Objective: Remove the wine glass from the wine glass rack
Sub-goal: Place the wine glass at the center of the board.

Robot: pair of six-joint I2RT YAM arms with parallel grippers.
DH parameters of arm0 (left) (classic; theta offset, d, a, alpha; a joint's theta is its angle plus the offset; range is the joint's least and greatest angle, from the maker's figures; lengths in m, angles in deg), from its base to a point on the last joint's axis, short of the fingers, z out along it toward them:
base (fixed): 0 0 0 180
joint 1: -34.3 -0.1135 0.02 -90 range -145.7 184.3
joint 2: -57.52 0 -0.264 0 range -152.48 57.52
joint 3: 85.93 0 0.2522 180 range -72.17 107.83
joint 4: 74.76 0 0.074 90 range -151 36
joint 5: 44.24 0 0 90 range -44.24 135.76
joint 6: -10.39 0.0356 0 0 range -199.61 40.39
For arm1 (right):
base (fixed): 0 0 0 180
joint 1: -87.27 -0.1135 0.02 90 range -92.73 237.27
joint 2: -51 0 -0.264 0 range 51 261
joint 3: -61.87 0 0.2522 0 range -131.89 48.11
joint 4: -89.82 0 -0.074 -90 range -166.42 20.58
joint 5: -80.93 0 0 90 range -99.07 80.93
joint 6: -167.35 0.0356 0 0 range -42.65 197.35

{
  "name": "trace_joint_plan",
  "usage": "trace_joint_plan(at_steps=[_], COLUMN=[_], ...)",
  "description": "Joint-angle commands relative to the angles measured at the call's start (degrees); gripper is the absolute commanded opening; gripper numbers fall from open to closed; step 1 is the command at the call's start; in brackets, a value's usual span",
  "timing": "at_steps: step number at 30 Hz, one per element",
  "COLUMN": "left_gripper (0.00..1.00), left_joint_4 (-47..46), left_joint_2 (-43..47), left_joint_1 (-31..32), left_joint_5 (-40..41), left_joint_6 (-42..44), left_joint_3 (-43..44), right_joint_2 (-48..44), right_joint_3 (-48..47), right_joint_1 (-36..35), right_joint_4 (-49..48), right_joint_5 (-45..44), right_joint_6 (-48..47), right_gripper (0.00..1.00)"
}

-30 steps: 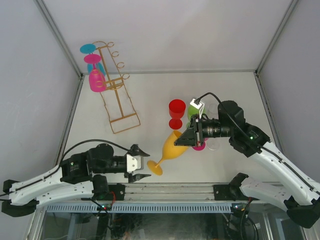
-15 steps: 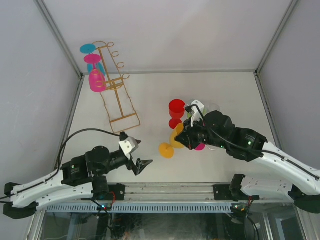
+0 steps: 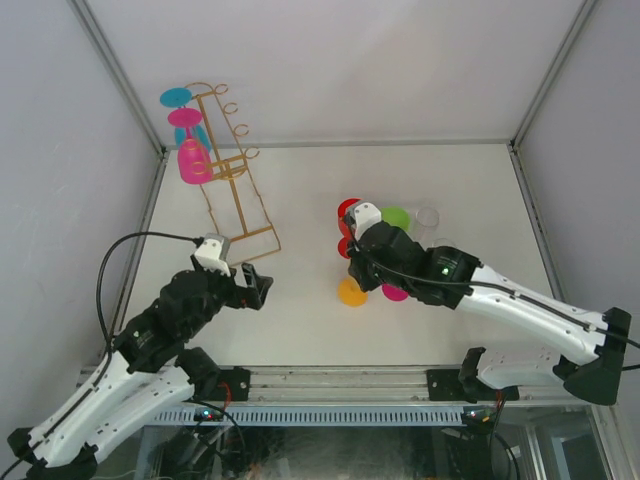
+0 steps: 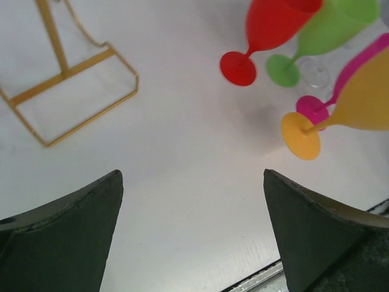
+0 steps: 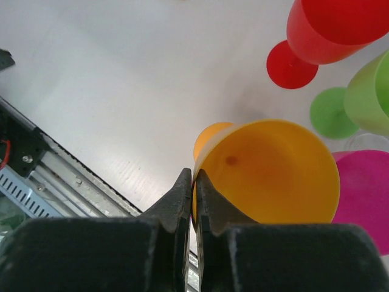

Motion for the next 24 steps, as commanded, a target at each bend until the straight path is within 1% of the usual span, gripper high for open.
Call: trace_joint_plan(at_steps=[1, 3, 7, 11, 14, 19, 24], left_gripper=[1.00, 1.00, 1.00, 1.00, 1.00, 1.00, 1.00], left_joint_4=[5.1, 5.5, 3.8, 3.5, 4.7, 5.2, 4.1], left_joint_2=[-2.8, -3.2, -2.6, -2.9, -3.2, -2.9, -0.9], left_joint_1=[-9.3, -11.5, -12.1, -12.1, -12.2, -12.1, -12.2], left_joint_5=[-8.7, -10.1, -12.1, -12.5, -11.4, -11.4, -10.2], left_joint_6=[-6.2, -7.1, -7.5, -6.5, -5.4, -5.8, -6.9], left_joint_3=[4.3, 4.6, 5.7, 9.0, 10.7, 11.4, 10.4], right_joint_2=[3.6, 5.5, 9.2, 10.5, 11.3, 13.3, 15.3], right_joint_3=[-0.9, -0.7, -0.4, 2.1, 2.9, 3.1, 3.1], right_joint_1=[1.8, 1.9, 2.5, 4.5, 5.3, 5.5, 6.8], right_joint_4=[-2.8, -3.6, -4.4, -8.8, -9.6, -8.2, -8.0], right_joint_5=[0.1, -0.7, -2.0, 1.5, -0.5, -3.0, 1.2], right_joint_6=[-0.5, -1.0, -1.4, -2.9, -2.7, -4.1, -5.0], right_gripper=[0.00, 0.00, 0.00, 0.00, 0.00, 0.00, 0.00])
